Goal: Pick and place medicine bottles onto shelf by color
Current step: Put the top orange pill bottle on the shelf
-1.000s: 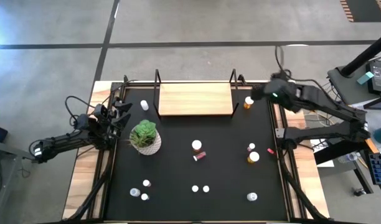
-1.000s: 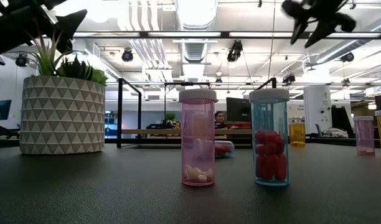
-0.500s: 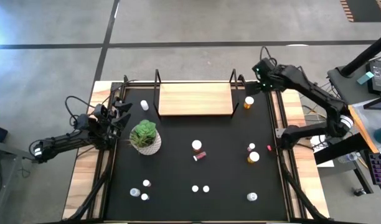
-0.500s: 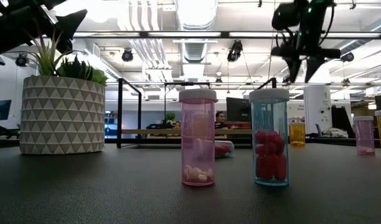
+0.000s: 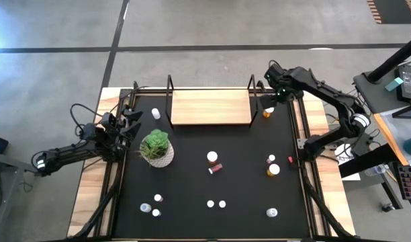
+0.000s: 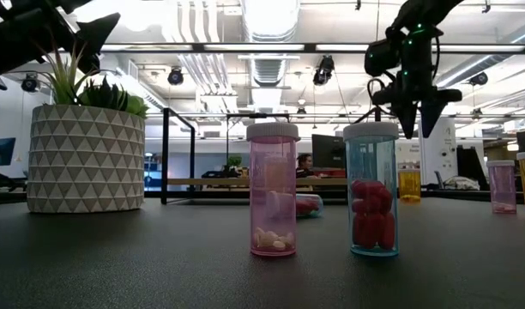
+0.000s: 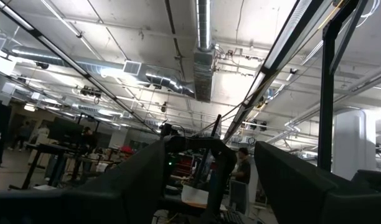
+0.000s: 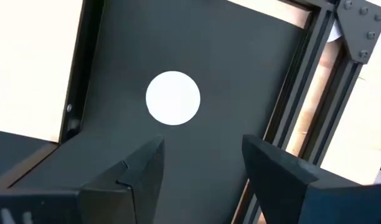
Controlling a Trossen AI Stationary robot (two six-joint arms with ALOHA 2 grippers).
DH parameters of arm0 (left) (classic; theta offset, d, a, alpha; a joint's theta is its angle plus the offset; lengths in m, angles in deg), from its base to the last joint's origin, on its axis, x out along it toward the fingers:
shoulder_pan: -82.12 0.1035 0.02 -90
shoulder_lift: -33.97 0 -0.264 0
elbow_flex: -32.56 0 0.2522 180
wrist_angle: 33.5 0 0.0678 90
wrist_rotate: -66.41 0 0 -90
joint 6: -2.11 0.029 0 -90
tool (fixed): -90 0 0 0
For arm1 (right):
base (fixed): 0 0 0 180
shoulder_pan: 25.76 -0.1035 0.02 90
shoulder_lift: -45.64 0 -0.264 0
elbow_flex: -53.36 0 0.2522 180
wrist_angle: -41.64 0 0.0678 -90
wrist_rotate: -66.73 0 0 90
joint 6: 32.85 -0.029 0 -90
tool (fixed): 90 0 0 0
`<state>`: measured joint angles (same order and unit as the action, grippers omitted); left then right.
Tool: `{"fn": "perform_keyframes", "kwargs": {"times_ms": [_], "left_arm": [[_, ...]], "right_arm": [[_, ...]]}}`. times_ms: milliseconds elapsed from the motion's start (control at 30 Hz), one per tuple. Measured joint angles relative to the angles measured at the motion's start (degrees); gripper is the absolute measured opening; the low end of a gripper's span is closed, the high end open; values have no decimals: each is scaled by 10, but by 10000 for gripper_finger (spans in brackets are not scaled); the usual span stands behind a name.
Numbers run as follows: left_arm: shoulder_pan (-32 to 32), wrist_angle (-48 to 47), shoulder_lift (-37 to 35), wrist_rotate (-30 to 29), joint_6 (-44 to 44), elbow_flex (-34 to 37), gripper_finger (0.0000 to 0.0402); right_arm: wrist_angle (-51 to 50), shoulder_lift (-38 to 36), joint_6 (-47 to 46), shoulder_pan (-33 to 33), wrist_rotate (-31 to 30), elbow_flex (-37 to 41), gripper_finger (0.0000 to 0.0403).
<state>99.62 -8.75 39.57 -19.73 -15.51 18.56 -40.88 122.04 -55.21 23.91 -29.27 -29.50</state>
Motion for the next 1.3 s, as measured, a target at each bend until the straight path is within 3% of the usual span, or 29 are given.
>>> {"fn": "perform_keyframes", "kwargs": {"times_ms": [500,1300], "left_arm": [[0,0,0,0,0,0,233],[0,0,0,0,0,0,233]], "right_arm": [[4,-36,78,0,-3,21,206],[22,-35,-422,0,20,28,209]]}}
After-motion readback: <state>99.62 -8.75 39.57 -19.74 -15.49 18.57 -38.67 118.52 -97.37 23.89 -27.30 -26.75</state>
